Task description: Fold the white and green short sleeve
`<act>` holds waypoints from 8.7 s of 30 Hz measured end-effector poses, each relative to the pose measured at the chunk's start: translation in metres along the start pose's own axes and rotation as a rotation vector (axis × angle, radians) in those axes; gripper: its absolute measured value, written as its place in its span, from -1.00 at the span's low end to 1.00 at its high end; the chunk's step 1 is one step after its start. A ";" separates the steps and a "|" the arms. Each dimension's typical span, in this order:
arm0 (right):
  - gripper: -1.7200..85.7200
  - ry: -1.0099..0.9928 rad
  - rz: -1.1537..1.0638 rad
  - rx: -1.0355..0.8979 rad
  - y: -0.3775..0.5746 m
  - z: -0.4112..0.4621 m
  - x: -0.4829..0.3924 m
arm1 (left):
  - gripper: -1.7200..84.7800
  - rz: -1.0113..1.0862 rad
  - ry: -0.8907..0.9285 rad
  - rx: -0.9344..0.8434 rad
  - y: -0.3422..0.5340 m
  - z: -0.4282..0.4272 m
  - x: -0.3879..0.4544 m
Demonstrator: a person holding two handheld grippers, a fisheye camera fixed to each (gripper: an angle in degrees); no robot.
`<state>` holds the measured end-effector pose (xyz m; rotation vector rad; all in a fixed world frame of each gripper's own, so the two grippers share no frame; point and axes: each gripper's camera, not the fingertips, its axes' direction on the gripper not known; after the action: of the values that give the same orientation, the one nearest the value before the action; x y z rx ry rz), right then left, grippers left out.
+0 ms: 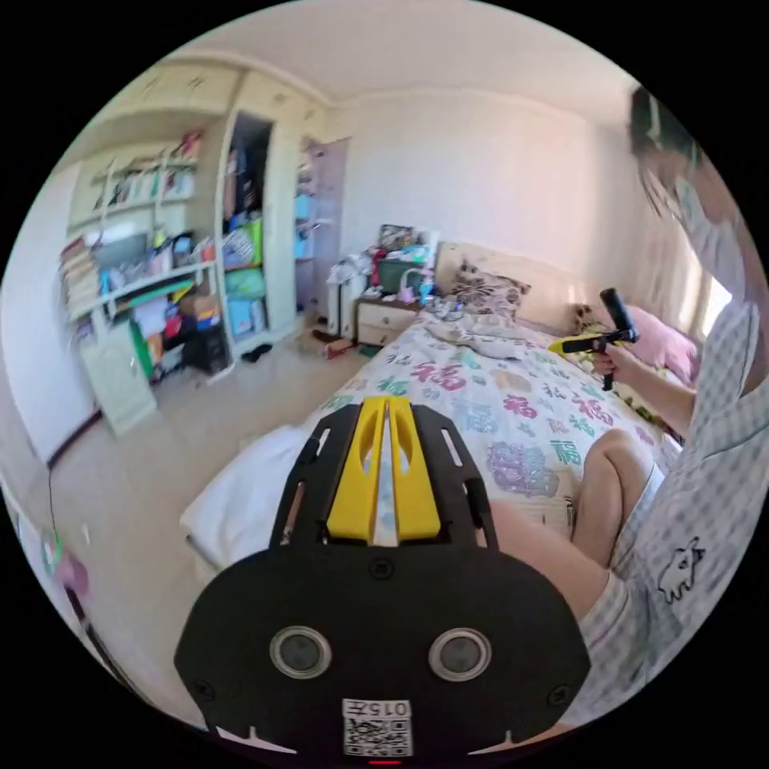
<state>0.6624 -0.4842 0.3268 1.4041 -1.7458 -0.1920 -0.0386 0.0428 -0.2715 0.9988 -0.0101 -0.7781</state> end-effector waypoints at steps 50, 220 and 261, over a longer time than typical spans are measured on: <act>-0.91 -0.301 0.132 0.413 0.054 -0.406 -0.085 | -0.91 0.390 0.576 -0.340 -0.139 0.209 0.423; -0.95 -0.218 -0.017 -0.454 0.136 0.073 0.029 | -0.93 0.199 0.371 -0.892 0.113 0.445 0.202; -0.90 0.237 0.186 -0.076 -0.013 -0.044 0.193 | -0.96 0.070 0.442 -0.247 0.102 0.369 0.262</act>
<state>0.7038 -0.6372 0.4463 1.1528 -1.6423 0.0092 0.0857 -0.3580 -0.0731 0.9104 0.4214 -0.4681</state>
